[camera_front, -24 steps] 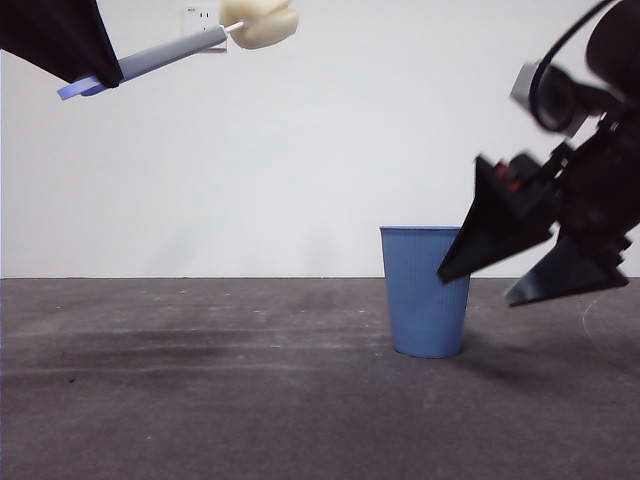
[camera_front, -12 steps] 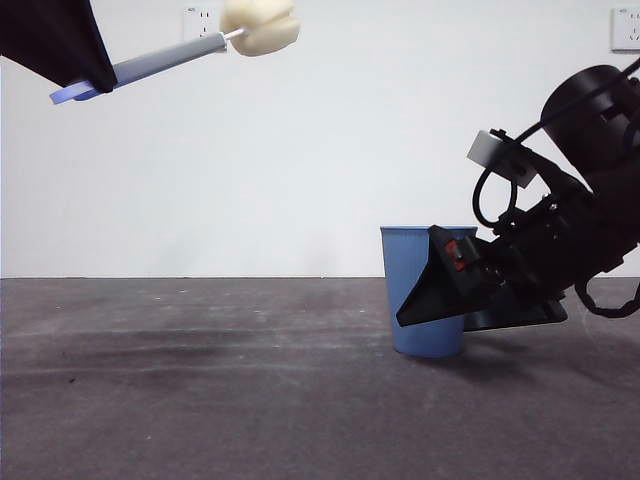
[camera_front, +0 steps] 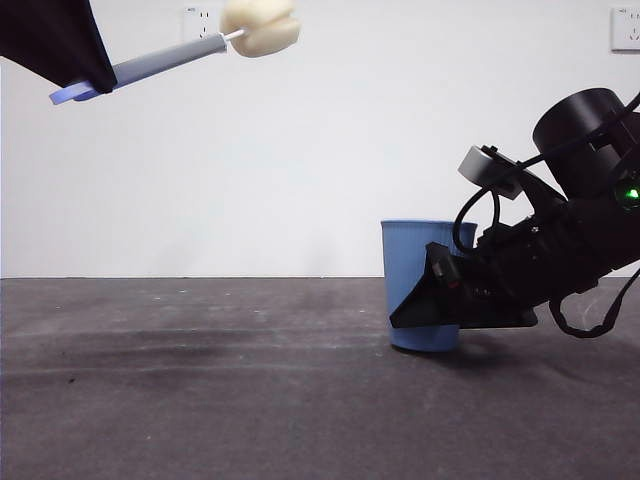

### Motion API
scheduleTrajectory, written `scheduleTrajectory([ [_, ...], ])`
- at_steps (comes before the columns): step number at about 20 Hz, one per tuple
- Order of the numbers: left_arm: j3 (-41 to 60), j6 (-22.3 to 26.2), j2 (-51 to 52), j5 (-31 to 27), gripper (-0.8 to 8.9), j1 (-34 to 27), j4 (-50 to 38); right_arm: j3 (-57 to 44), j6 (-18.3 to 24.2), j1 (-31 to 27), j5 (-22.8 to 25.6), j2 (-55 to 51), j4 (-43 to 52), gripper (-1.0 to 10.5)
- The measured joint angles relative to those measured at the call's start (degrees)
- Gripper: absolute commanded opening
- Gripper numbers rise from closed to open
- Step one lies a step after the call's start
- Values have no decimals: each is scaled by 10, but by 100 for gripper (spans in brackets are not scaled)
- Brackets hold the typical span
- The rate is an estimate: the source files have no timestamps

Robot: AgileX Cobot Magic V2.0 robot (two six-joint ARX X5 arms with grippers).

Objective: Pick up the cup brush,pick up the cup,insert the brush into the cup,clean the cup,put the cup brush back,put the cup back to the fixed position on the table

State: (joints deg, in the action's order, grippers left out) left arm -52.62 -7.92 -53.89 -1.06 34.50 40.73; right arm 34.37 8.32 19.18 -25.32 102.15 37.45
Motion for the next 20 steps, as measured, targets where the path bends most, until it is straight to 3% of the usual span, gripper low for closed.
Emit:
scheduleTrajectory([
  [4, 0, 0, 0, 0, -9, 0, 0, 0, -4, 3, -1, 0, 7, -16],
  [8, 0, 3, 0, 0, -9, 0, 6, 0, -13, 6, 0, 0, 4, -13],
  [12, 0, 25, 0, -3, -9, 0, 42, -1, -28, 16, 3, -57, -79, -13],
  [15, 0, 57, 0, -2, -9, -6, 65, 2, -24, 27, 39, -163, -179, -13],
  [20, 0, 110, 0, 0, -9, -14, 116, 59, 52, 45, 144, -292, -464, -13],
])
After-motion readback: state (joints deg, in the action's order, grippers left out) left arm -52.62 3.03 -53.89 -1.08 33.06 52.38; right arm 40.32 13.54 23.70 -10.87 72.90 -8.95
